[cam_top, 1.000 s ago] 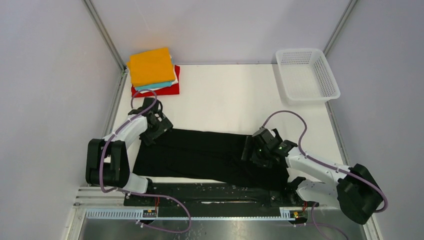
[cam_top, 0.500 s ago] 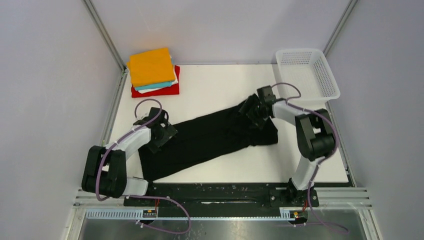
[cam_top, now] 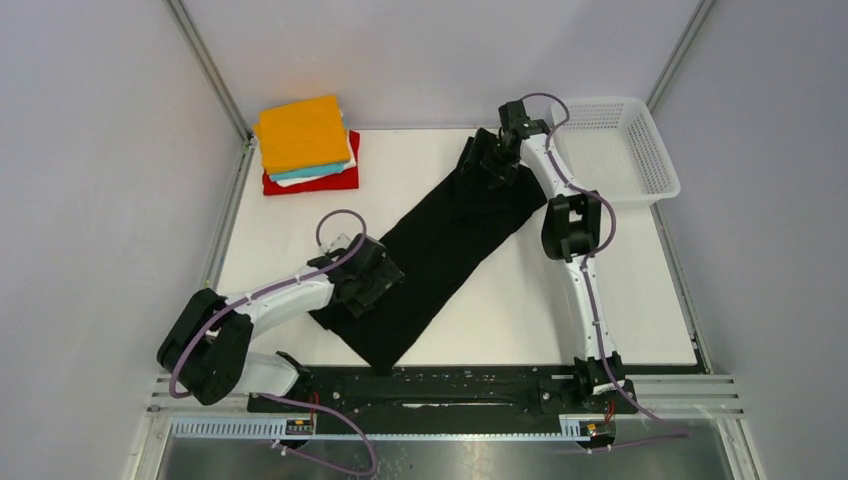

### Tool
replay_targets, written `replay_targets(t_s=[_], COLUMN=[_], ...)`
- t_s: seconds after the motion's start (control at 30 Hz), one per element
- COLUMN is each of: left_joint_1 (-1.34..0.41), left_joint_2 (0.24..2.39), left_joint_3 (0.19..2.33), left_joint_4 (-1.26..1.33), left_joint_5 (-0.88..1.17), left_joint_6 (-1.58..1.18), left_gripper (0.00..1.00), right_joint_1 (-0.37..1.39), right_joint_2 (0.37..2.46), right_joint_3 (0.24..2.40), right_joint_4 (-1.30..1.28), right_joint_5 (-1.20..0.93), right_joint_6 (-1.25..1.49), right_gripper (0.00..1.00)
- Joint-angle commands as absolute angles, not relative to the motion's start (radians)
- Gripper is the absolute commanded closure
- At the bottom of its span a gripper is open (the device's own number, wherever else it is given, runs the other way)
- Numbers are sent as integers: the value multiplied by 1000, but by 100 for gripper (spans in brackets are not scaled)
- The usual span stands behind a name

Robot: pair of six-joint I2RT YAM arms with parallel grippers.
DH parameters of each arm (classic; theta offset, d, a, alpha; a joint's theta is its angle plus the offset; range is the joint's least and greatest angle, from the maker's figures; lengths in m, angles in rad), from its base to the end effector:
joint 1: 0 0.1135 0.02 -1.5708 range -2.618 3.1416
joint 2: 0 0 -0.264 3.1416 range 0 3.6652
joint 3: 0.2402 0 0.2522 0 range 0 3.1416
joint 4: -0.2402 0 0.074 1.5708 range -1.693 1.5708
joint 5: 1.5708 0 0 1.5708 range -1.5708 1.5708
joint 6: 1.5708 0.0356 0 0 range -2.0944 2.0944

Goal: Fold and stack the t-shirts
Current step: Rotate the tshirt 60 degrees, then grab the bottom of the folded rectangular tshirt with both arms

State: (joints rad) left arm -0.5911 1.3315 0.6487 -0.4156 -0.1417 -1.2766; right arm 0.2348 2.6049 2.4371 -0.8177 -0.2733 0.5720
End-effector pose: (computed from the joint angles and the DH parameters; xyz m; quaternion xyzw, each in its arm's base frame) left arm 0.1980 -0.1268 0.1647 -0.3415 0.9078 -0.1467 0.1942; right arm 0.5407 0.1392 0.1765 0.1204 0.9417 0.2321 0.2117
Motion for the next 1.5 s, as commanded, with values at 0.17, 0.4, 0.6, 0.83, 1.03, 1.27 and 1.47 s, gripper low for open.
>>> replay_targets(t_s=[0.17, 0.4, 0.6, 0.83, 1.03, 1.27, 1.47], left_joint_1=[-911, -1007, -1025, -1018, -952, -934, -935], left_joint_2=[1538, 1666, 1517, 1175, 912, 882, 1011], left_joint_3=[808, 969, 1054, 868, 618, 440, 429], left_joint_4=[-328, -327, -436, -618, -723, -574, -493], left_joint_5=[-90, -12, -116, -274, -259, -90, -38], left_joint_6=[-1485, -1433, -1250, -1128, -1104, -1091, -1068], left_gripper=[1, 1, 1, 1, 1, 27, 48], right_joint_1=[221, 222, 225, 251, 323, 634, 824], right_joint_2=[2711, 2732, 2499, 1931, 1381, 1049, 943], right_joint_3=[2548, 2644, 2583, 1945, 1095, 614, 432], right_joint_4=[-659, -466, -589, -696, -500, -453, -432], right_joint_5=[-482, -503, -444, -118, -70, -133, -208], right_joint_6=[686, 805, 623, 417, 569, 744, 901], right_gripper=[0, 1, 0, 1, 0, 1, 15])
